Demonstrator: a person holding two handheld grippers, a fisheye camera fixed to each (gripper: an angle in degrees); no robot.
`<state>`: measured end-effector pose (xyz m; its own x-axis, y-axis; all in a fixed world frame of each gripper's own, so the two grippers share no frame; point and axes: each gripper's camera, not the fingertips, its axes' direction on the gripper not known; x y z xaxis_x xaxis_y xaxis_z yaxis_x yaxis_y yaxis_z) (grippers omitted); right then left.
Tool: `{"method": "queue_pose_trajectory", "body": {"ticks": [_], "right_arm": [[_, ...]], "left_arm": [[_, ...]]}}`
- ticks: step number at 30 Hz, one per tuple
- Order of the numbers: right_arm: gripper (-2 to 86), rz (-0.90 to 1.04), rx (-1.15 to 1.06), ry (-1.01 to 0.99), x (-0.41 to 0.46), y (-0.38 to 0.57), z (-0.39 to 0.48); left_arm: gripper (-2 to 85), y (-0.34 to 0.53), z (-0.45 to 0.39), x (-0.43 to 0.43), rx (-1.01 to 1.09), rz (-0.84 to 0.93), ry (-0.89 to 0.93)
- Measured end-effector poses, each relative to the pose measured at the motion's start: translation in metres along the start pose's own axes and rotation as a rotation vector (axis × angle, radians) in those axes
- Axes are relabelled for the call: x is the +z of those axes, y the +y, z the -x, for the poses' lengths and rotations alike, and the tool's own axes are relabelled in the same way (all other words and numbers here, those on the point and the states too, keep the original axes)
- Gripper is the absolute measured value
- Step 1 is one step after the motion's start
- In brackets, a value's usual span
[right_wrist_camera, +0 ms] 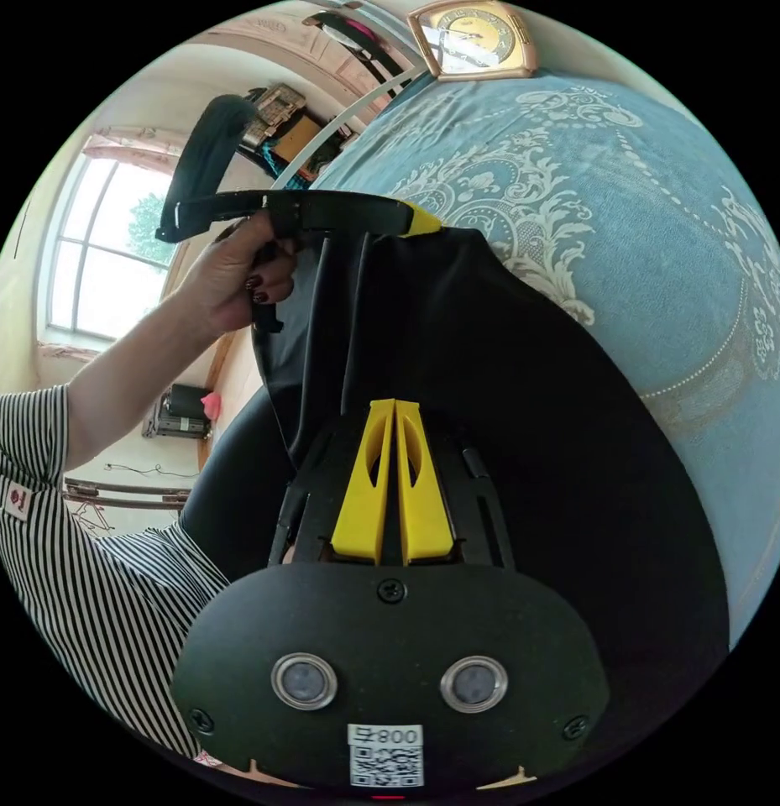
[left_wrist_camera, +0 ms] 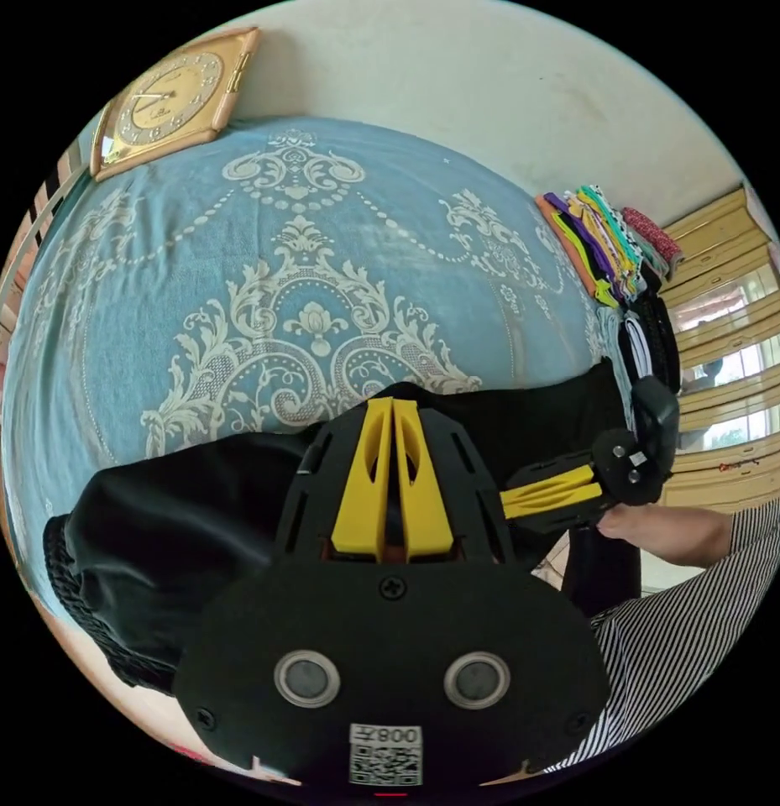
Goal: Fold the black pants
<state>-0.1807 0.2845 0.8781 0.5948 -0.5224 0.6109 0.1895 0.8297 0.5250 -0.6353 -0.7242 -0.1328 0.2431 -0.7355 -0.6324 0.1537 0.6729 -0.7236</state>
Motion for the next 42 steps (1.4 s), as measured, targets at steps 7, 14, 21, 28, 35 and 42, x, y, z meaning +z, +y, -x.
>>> {"method": "queue_pose_trajectory", "body": {"ticks": [7,14,21,28,35,42], "right_arm": [[0.1,-0.079,0.017,-0.018,-0.01,-0.021,-0.009],[0.1,-0.001,-0.003,-0.043,0.011,-0.052,-0.021],[0.1,-0.031,0.0,-0.048,0.026,-0.066,-0.022],[0.1,-0.095,0.005,-0.113,0.011,-0.082,-0.024],[0.5,-0.208,-0.06,-0.029,-0.019,-0.115,-0.015],[4.1,-0.108,-0.015,0.026,0.012,-0.185,-0.033]], "left_arm": [[1.4,0.059,0.036,-0.012,-0.022,-0.104,0.093],[6.0,0.005,0.061,0.01,0.117,-0.043,-0.007],[0.9,-0.011,0.081,0.037,0.154,0.068,-0.036],[0.1,0.041,0.102,0.022,0.101,-0.023,0.084],[0.1,0.071,0.11,0.03,0.099,-0.007,0.052],[1.1,0.075,0.124,0.039,0.066,-0.016,0.083]]}}
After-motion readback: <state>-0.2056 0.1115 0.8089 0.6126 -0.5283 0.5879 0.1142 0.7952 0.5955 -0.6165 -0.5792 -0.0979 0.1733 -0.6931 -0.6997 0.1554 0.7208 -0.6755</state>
